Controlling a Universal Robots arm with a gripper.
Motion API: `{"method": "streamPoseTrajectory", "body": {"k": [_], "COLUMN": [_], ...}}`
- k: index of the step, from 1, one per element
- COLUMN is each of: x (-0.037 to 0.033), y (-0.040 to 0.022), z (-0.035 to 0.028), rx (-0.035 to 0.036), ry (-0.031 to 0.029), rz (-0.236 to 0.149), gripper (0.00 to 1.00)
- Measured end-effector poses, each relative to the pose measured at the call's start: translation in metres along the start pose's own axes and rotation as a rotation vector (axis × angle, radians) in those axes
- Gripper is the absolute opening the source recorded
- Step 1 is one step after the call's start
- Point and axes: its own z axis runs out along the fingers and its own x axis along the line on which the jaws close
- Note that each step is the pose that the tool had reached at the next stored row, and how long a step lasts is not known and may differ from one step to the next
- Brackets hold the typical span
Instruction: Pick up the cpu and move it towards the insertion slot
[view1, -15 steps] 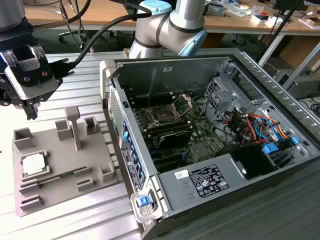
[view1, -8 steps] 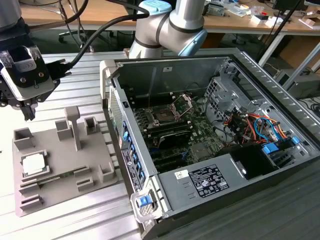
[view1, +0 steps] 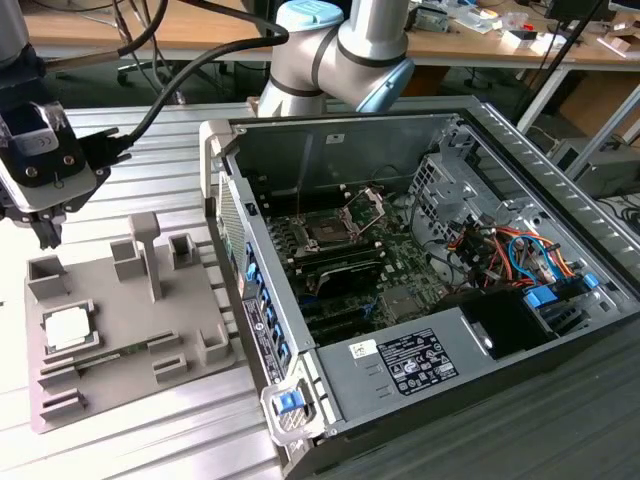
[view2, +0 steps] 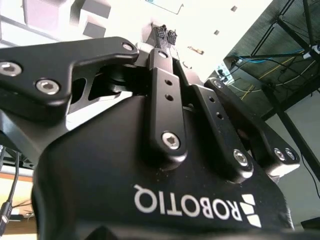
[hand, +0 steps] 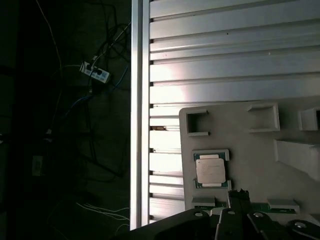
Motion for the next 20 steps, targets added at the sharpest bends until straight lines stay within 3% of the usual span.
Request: {"method": "streamPoseTrajectory", "body": {"k": [8, 20], "x": [0.0026, 0.0053], "y": [-0.0034, -0.0044], "z": [0.0079, 0.0131], "rx": [0.0001, 0.0001], "ry": [0.0001, 0.0001], "rz": [0.000, 0.000], "gripper": [0.11, 0.11]}}
